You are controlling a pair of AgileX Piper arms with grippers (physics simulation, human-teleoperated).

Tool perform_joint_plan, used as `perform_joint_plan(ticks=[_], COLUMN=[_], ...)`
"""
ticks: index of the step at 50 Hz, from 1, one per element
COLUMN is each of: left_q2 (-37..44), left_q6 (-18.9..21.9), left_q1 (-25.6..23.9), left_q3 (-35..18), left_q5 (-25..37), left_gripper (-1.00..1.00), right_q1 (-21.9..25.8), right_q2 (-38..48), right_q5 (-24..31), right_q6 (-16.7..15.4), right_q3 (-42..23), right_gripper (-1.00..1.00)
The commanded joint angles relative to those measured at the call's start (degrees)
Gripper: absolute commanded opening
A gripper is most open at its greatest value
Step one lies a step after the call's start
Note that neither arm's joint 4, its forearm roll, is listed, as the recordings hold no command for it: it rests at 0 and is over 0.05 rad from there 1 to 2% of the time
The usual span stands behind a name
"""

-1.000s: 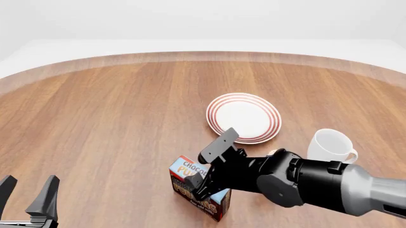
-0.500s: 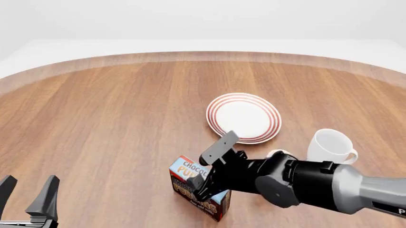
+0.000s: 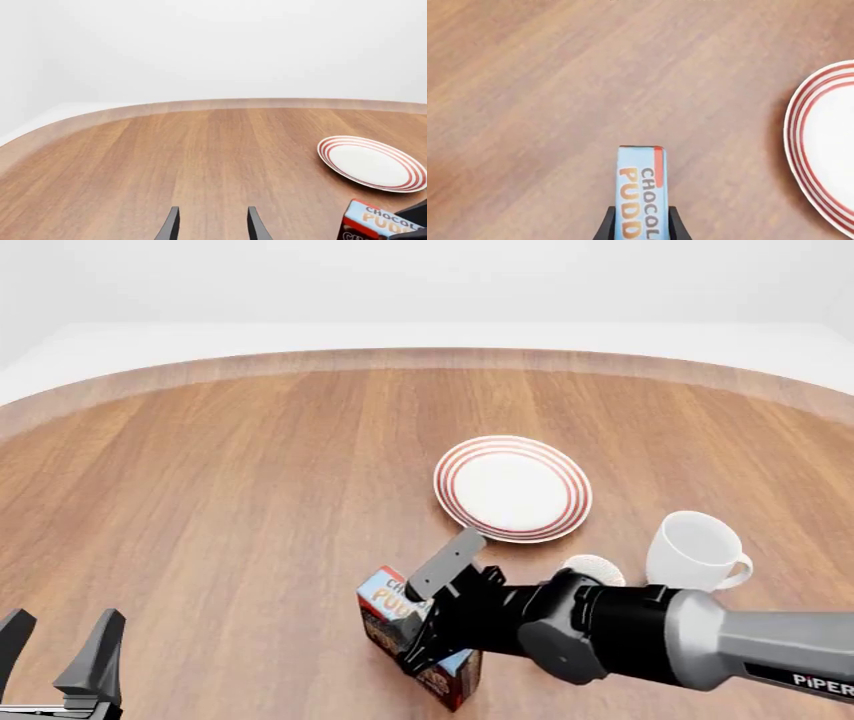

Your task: Put the chocolate pudding to the right of the plate.

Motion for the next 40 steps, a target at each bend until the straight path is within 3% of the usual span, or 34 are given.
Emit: perform_joint_plan(ticks=[1,40], left_q2=[0.0,0.0], left_q6=[0.0,0.0], left_q1=[0.0,0.0], left_q3=[0.0,0.0], left_q5=[0.0,0.0], left_gripper=[1.0,1.0], right_q1=[1.3,1.3], right_q2=[2.1,2.1], right_q5=[-0.5,-0.5], right_q6=[0.4,0.4], right_q3=[0.1,0.1], right_gripper=[-1.0,-1.0])
